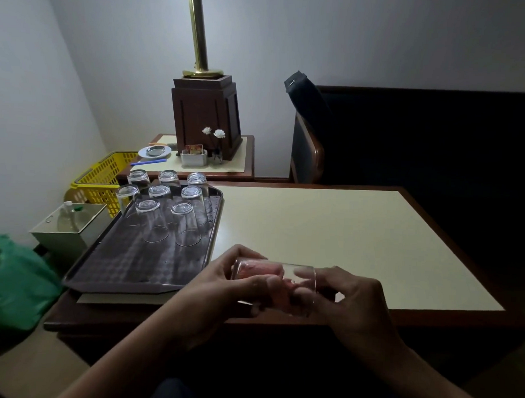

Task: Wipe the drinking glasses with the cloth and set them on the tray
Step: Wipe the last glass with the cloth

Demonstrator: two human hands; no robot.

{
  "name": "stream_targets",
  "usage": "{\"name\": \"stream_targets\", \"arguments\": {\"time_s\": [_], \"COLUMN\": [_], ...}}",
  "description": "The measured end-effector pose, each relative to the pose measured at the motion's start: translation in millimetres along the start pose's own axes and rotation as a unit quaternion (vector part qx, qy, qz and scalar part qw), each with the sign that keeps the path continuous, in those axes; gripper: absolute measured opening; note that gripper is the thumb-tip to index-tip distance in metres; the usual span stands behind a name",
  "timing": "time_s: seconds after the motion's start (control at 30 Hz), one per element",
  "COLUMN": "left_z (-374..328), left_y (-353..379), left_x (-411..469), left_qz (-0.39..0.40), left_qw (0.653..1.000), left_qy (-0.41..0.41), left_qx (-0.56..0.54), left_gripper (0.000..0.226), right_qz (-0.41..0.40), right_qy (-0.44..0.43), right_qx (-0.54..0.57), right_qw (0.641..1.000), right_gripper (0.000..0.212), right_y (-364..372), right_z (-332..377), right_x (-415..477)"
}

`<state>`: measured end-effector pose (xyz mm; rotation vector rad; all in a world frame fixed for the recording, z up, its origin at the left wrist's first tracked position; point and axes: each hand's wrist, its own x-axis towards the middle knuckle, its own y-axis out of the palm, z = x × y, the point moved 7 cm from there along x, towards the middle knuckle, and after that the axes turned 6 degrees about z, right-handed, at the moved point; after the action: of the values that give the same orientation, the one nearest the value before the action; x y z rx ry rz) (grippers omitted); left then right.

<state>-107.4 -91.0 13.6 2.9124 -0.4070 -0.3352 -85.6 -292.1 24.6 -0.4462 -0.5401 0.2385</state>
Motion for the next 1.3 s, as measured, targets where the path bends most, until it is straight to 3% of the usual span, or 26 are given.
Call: {"name": "stream_targets", "arguments": {"time_s": [0.1,0.2,0.3,0.4,0.47,0.57,0.67,0.73,0.83,0.93,1.03,1.1,1.17,1.23,1.3], "left_z": [-6.6,-10.1,-6.9,1.3,7.5,15.2,14.5,4.4,-17.8,-41.5,-49.8,-43.3,-27.3,-11.2,-5.7], "left_y": [-11.5,-21.2,-23.1,-14.8,-11.0,-12.4,-10.7,-5.7,-1.4,10.3,22.3,14.0,9.5,11.1,8.1], "left_x": [0.1,0.2,2.3,3.1,4.3,6.7,5.3,2.7,-4.5,-16.3,-24.3,-18.8,-10.4,-7.0,-4.5], "left_qz": [-0.030,-0.058,-0.057,-0.047,-0.048,-0.029,0.011,0.046,0.045,0.052,0.051,0.033,0.048,0.063,0.039], "left_qw": [0.999,0.996,0.996,0.998,0.998,0.998,0.994,0.995,0.995,0.968,0.924,0.934,0.979,0.997,0.998], "left_qy": [0.009,0.016,0.019,0.010,0.000,-0.034,-0.059,-0.024,0.071,0.173,0.225,0.190,0.068,-0.038,-0.048], "left_qx": [-0.027,-0.060,-0.073,-0.044,-0.039,-0.047,-0.090,-0.080,0.054,0.174,0.304,0.301,0.184,0.037,-0.006], "left_gripper": [0.045,0.039,0.037,0.035,0.044,0.065,0.068,0.058,0.051,0.048,0.053,0.066,0.069,0.065,0.058], "right_qz": [-0.003,0.046,0.133,0.082,0.058,0.103,0.199,0.221,0.286,0.315,0.298,0.287,0.262,0.261,0.282], "right_qy": [0.071,0.049,0.089,0.043,0.019,-0.108,-0.243,-0.217,-0.068,0.099,0.143,0.131,0.109,0.085,0.083], "right_qx": [0.094,-0.002,0.006,-0.040,-0.028,-0.072,-0.280,-0.291,-0.066,0.160,0.254,0.214,0.161,0.114,0.080], "right_qw": [0.993,0.998,0.987,0.995,0.998,0.986,0.907,0.905,0.953,0.930,0.909,0.925,0.945,0.955,0.953], "right_gripper": [0.016,0.027,0.030,0.015,0.017,0.037,0.085,0.103,0.098,0.074,0.047,0.044,0.049,0.050,0.051], "right_y": [-2.7,-12.4,-1.2,0.4,-0.9,0.3,19.8,24.9,26.5,25.1,22.1,17.7,10.9,9.1,11.5], "right_z": [-3.9,6.5,6.5,13.0,14.3,27.3,21.7,18.3,21.3,21.9,17.3,16.7,19.8,22.7,21.8], "right_x": [6.3,11.8,8.6,7.3,4.9,6.0,-2.5,-4.9,-6.2,-3.6,-1.7,-0.5,2.6,3.0,1.2]}}
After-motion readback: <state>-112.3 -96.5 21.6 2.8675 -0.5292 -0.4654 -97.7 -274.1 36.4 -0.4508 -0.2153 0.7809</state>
